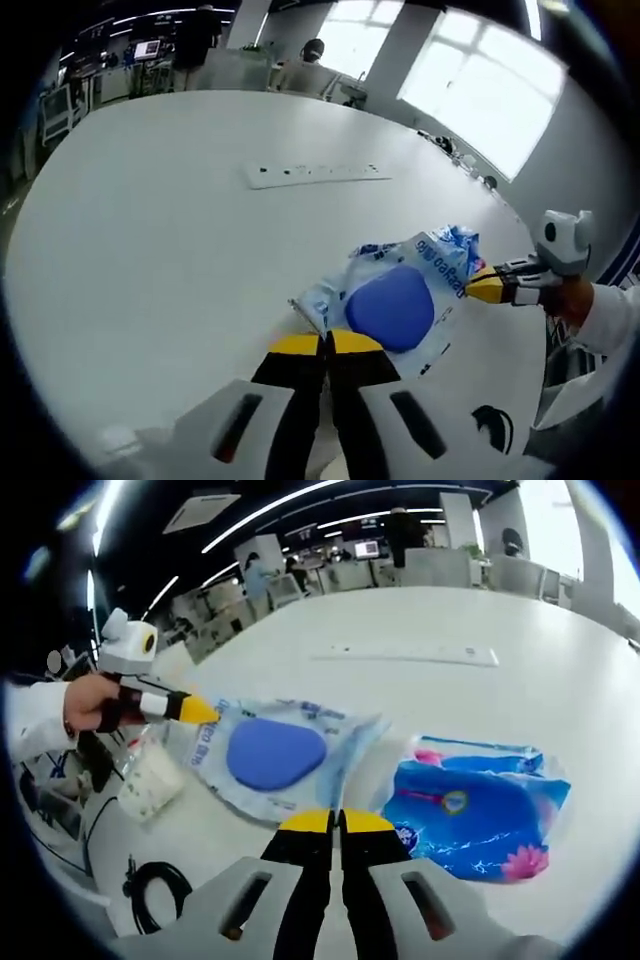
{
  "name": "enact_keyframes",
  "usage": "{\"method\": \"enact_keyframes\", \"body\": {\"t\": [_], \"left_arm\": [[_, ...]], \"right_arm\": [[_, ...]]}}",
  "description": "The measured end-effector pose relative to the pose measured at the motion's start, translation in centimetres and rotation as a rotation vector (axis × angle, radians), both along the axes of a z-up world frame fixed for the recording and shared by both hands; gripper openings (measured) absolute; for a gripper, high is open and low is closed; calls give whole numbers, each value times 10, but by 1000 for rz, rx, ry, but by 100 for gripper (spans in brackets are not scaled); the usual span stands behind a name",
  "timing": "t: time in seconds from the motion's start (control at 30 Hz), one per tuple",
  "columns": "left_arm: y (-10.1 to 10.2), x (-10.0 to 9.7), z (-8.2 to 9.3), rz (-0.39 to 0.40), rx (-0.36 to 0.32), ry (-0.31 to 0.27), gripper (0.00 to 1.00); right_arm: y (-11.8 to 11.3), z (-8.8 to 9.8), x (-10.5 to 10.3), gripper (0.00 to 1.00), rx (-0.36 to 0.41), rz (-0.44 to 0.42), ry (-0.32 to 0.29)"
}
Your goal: Arrange the tabletop items into an orderly group along one side of the table until the central work area is clear of visible clutter.
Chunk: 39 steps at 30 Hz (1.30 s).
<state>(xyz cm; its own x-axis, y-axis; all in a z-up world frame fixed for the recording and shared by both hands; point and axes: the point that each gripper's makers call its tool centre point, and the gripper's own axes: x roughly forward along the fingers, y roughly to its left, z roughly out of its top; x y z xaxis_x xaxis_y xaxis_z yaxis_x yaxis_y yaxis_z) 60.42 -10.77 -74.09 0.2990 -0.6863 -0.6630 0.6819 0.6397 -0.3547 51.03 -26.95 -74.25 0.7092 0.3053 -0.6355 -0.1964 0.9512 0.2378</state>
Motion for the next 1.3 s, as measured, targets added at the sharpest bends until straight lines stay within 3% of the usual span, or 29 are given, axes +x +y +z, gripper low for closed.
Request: {"method": "enact_keyframes", "body": {"t": [0.47, 0.73, 1.3], "left_arm": [[6, 3, -11, 3, 17, -2, 3], [10, 6, -13, 38, 13, -4, 10], [15, 5, -3, 63, -9, -5, 21]], "right_arm": [[0, 1, 0, 0, -11, 4, -6], [0, 2, -2, 1, -9, 4, -7], [-2, 12, -11, 8, -4, -17, -25]]}}
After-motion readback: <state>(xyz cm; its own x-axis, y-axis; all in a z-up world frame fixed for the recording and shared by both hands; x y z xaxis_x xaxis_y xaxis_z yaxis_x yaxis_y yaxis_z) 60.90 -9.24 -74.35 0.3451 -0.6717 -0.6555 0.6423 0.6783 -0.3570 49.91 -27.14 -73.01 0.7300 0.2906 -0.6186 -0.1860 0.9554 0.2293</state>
